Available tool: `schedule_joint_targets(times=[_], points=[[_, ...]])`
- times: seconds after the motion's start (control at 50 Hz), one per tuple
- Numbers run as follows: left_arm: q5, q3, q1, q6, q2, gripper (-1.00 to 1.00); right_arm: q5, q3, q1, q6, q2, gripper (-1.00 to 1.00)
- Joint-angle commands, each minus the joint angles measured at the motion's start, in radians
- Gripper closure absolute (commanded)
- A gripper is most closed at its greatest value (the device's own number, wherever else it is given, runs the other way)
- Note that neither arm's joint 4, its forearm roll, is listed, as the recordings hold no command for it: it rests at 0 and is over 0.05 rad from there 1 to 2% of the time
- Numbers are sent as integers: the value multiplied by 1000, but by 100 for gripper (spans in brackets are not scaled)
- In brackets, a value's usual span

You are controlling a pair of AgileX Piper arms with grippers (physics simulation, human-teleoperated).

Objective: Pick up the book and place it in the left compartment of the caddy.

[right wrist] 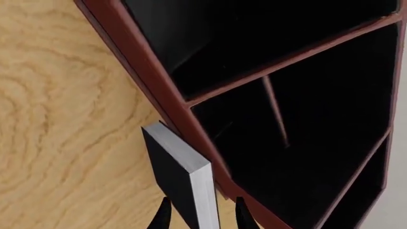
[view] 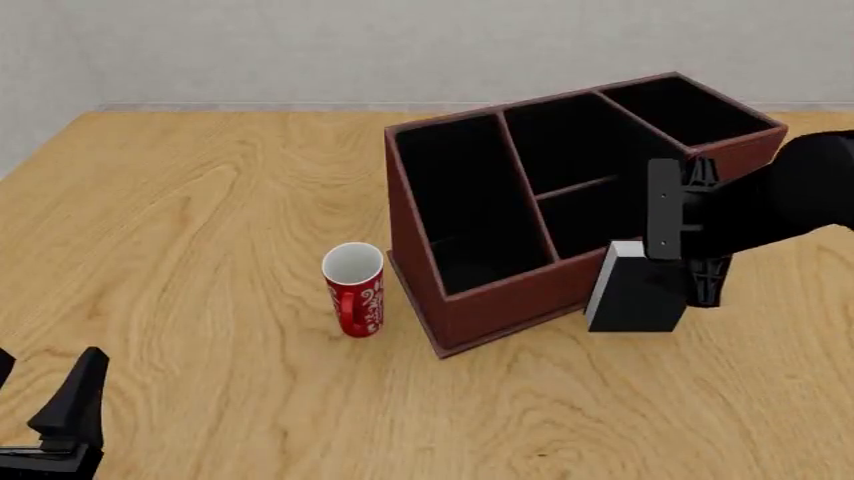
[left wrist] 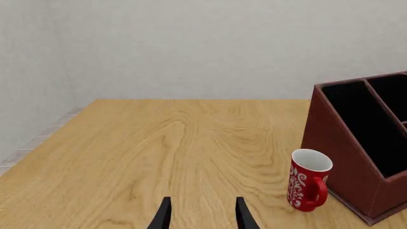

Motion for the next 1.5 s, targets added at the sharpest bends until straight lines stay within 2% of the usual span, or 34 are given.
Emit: schedule_joint_targets(times=[0.02, 1.02, 1.34, 1.36, 1.5], points=[[0, 0, 0, 0, 0, -100, -25, 8, 11, 12, 37, -100], [0, 0, 0, 0, 0, -100, -95, 45, 4, 60, 116, -100], [0, 0, 0, 0, 0, -100, -83, 52, 12, 71, 103, -100], [0, 0, 0, 0, 0, -100, -81, 53, 13, 72, 100, 100], [0, 0, 0, 0, 0, -100, -70, 75, 29, 78, 76, 100]])
